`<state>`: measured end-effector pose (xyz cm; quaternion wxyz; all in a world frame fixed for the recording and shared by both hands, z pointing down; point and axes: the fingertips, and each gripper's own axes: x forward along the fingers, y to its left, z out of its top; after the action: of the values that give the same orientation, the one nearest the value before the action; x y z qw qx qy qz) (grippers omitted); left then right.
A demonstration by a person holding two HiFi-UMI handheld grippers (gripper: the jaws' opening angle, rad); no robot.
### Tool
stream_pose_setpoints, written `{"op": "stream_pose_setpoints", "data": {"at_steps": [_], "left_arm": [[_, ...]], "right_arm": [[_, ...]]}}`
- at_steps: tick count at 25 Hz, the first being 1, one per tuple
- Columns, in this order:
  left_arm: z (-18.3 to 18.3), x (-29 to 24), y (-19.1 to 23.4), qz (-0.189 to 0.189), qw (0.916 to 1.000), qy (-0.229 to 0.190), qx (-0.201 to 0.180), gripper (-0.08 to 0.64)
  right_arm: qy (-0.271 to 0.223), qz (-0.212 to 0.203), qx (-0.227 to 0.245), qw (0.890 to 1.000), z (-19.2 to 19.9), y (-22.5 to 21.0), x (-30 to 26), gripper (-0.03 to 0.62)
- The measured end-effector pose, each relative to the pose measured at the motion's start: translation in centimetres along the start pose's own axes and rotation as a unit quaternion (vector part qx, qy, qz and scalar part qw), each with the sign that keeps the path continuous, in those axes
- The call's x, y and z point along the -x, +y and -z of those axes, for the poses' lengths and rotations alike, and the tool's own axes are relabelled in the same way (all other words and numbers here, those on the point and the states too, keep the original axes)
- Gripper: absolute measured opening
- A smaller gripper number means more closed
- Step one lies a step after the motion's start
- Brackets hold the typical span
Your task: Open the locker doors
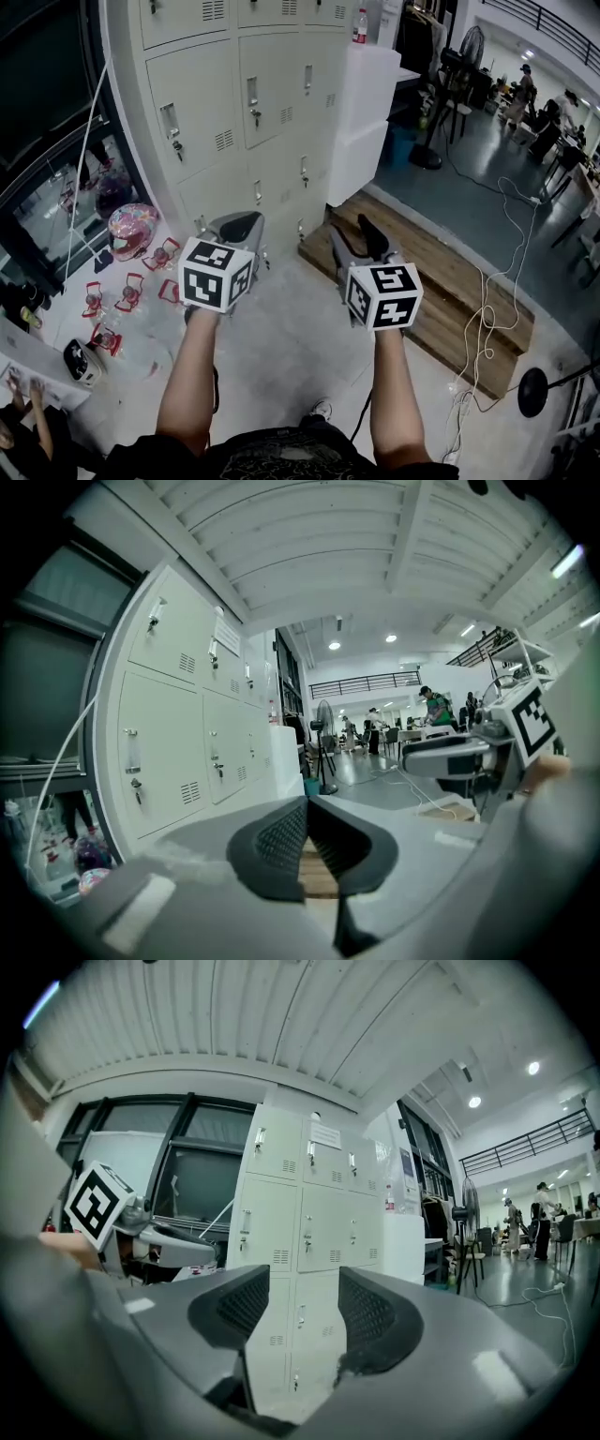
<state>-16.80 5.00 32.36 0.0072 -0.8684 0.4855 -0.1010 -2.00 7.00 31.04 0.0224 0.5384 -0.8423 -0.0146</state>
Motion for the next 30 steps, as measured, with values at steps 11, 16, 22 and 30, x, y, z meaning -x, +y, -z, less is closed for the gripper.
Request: {"op": "stream_pose_setpoints", "data": {"at_steps": [11, 16, 22, 30], "left_arm": [[-1.9, -8.3, -1.8, -0.024, 0.9995, 0.011, 0.016, 0.000], [-2.6, -10.4, -2.2, -0.039, 0.9990, 0.014, 0.015, 0.000], [-3.0, -11.7, -2.2, -0.057, 0.9981, 0.015, 0.017, 0.000], [-2.9, -13.0, -1.5, -0.077, 0.9967, 0.023, 0.017, 0.000]], "right_arm": [[-0.001, -0.045, -0.019, 0.999, -0.4, -8.2, -4.0, 0.284], [0.001, -0.060, -0.015, 0.998, -0.4, -10.4, -5.1, 0.308], [0.005, -0.075, -0.009, 0.997, -0.2, -11.7, -5.9, 0.311], [0.008, -0.088, -0.002, 0.996, 0.2, -12.9, -7.3, 0.314]]}}
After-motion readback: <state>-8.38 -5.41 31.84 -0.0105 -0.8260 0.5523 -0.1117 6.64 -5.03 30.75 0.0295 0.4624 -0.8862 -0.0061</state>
